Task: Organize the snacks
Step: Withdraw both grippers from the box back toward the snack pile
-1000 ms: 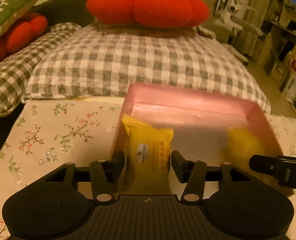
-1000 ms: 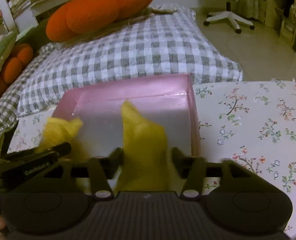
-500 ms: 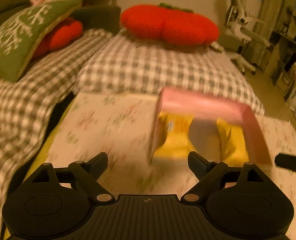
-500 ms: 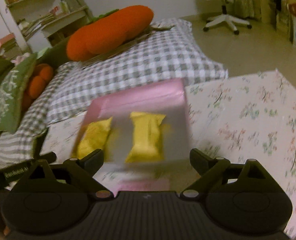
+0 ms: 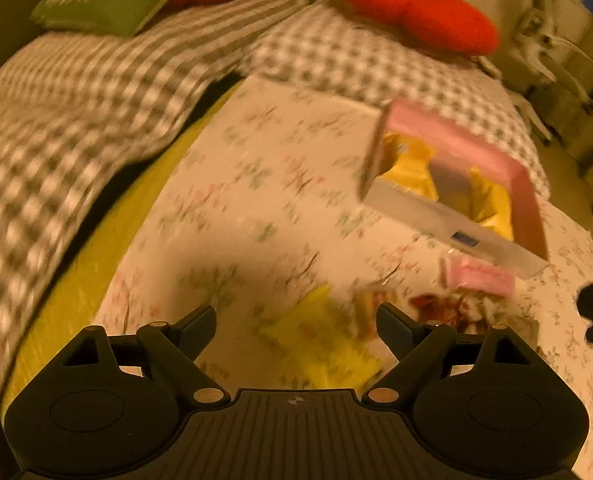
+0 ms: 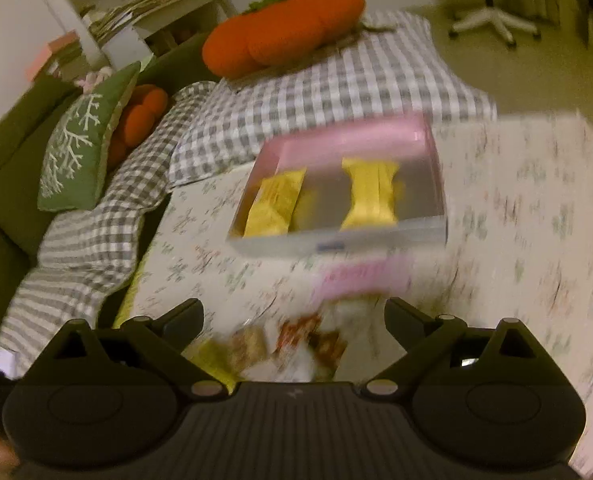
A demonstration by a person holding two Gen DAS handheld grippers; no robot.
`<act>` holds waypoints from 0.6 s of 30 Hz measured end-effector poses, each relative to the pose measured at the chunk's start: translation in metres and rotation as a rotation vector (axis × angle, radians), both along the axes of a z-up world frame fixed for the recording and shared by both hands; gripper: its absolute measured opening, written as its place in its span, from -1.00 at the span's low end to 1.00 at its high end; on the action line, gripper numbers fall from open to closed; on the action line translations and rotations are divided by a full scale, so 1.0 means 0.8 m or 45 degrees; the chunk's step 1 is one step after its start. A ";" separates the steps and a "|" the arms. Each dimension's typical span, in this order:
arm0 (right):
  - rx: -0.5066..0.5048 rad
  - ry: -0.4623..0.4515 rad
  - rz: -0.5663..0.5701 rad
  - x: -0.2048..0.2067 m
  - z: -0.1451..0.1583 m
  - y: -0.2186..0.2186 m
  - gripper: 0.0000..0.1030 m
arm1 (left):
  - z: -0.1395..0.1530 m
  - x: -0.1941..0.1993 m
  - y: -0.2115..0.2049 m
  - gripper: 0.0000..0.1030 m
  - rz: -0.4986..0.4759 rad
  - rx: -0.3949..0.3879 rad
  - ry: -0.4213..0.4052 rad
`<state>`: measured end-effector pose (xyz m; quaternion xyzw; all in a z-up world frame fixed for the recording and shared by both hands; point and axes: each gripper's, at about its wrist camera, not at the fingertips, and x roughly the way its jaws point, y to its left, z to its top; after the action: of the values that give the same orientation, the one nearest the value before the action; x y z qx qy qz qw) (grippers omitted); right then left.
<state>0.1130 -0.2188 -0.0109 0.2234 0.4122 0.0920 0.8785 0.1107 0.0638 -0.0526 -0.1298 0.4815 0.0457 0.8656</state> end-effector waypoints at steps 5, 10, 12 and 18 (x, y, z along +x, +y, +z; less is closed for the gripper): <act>-0.035 0.087 -0.019 -0.008 -0.019 0.007 0.87 | -0.023 -0.013 0.000 0.71 0.014 -0.058 0.077; -0.003 0.095 -0.060 -0.011 -0.025 0.000 0.83 | -0.040 -0.013 0.002 0.72 0.083 -0.142 0.141; 0.066 0.102 -0.150 -0.012 -0.030 -0.019 0.82 | -0.048 -0.012 0.005 0.72 0.107 -0.172 0.163; 0.107 0.108 -0.282 -0.014 -0.040 -0.045 0.81 | -0.058 -0.012 0.004 0.71 0.148 -0.250 0.221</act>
<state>0.1016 -0.2550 -0.0426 0.3080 0.4178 0.0021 0.8548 0.1011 0.0672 -0.0992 -0.2370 0.5485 0.0595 0.7997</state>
